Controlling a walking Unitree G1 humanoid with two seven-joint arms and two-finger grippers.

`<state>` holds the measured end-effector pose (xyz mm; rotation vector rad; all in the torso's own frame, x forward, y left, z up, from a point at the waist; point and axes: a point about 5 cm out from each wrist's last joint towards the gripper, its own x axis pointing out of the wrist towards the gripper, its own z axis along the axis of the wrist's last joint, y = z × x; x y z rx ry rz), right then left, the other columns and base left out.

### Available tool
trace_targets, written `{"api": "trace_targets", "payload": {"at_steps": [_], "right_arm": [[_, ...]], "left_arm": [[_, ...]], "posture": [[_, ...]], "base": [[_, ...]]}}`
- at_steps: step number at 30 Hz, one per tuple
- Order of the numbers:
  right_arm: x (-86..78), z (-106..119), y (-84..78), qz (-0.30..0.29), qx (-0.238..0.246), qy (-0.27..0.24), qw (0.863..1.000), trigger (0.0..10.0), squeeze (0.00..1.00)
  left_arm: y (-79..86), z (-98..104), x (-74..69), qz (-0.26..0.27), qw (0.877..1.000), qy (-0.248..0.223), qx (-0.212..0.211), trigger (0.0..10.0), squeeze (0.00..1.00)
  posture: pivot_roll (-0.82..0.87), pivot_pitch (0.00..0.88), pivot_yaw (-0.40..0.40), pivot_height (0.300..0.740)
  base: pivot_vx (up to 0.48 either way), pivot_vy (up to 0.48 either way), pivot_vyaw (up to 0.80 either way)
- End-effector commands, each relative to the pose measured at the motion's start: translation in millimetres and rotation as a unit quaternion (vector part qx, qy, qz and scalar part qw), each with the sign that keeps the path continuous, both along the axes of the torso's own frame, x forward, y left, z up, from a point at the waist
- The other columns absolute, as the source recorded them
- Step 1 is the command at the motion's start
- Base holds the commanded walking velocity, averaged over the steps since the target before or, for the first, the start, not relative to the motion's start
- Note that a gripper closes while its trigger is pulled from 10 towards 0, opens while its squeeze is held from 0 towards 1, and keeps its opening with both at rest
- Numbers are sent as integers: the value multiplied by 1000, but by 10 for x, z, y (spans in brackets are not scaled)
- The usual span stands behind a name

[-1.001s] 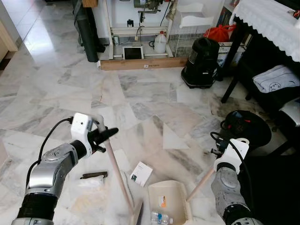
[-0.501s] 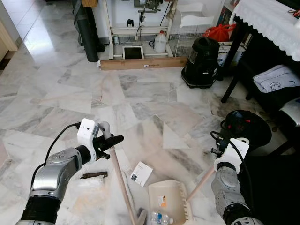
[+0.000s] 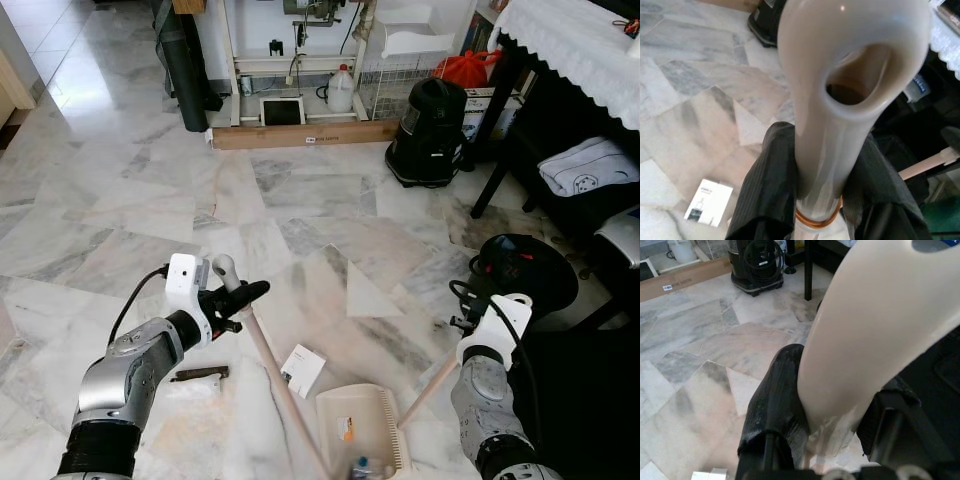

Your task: Sweep floor

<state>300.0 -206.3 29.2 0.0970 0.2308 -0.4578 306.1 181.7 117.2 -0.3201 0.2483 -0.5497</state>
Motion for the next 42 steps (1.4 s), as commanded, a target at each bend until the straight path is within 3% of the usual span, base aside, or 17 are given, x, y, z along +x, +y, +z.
{"api": "trace_targets", "payload": {"at_steps": [1, 9, 14, 17, 20, 30, 42], "right_arm": [[-125, -177, -12, -10, 17, 45, 999, 10000, 0], [-114, -156, -35, -15, 15, 40, 999, 10000, 0], [-112, -136, -72, -24, 9, 36, 999, 10000, 0], [-108, -108, -110, -37, 4, 29, 999, 10000, 0], [-110, -85, -152, -49, -1, 23, 999, 10000, 0], [-93, 33, -267, -85, -22, -3, 996, 10000, 0], [40, 353, -268, -111, -17, -87, 990, 10000, 0]], "left_arm": [[-56, 98, 26, -7, 999, -13, -49, 10000, 0], [-32, 288, 100, 32, 996, -77, -40, 10000, 0], [55, 522, 171, 82, 986, -139, -45, 10000, 0], [132, 707, 208, 123, 973, -183, -60, 10000, 0], [179, 795, 222, 151, 964, -213, -40, 10000, 0], [230, 857, 239, 206, 945, -252, 18, 10000, 0], [173, 723, 225, 201, 940, -261, 84, 10000, 0]], "posture": [[-62, 106, -27, 740], [-62, 100, -29, 740], [-60, 101, -29, 740], [-61, 104, -28, 740], [-65, 107, -27, 740], [-69, 109, -30, 740], [-67, 109, -30, 740]], "base": [[0, 0, 0], [0, 0, 0], [0, 0, 0], [0, 0, 0], [0, 0, 0], [0, 0, 0], [0, 0, 0]]}}
